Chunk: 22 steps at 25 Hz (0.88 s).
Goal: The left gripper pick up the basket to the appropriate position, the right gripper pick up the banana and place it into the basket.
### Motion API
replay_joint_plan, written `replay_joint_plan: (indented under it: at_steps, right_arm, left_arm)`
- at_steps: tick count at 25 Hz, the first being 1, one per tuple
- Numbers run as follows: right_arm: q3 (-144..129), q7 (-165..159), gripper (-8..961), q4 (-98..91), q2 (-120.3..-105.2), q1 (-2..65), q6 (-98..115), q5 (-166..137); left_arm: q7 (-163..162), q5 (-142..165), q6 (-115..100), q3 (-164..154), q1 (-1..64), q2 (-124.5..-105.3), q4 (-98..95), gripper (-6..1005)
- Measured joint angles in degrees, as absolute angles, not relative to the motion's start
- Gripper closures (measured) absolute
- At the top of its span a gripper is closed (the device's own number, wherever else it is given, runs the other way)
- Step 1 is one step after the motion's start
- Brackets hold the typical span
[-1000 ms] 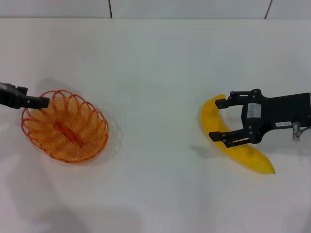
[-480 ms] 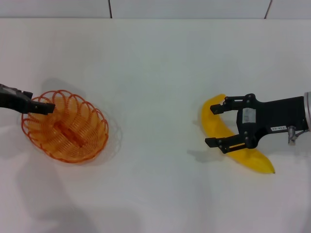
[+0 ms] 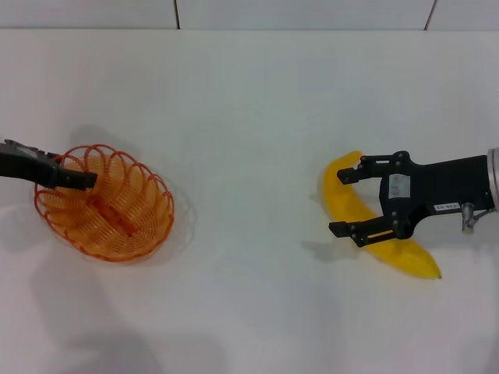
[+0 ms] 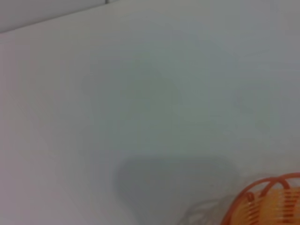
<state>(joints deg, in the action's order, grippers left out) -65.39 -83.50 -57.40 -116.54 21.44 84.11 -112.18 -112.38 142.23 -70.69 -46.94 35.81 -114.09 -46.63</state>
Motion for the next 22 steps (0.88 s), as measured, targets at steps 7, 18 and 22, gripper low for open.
replay_joint_plan:
  at_steps: [7, 18, 22]
  right_arm:
    - [-65.4, -83.5, 73, -57.4, -116.54, 21.4, 84.1, -112.2]
    - [-65.4, -83.6, 73, -57.4, -116.54, 21.4, 84.4, -112.2]
    - [-65.4, -84.1, 73, -57.4, -116.54, 21.4, 84.4, -112.2]
  left_arm:
    - [-112.2, 142.1, -70.3, -46.9, 35.8, -114.12, -46.6, 212]
    - [-111.1, 142.2, -69.4, -47.0, 35.7, -114.81, -47.0, 559]
    - [-111.1, 142.2, -69.4, -47.1, 35.7, -114.8, -47.0, 696]
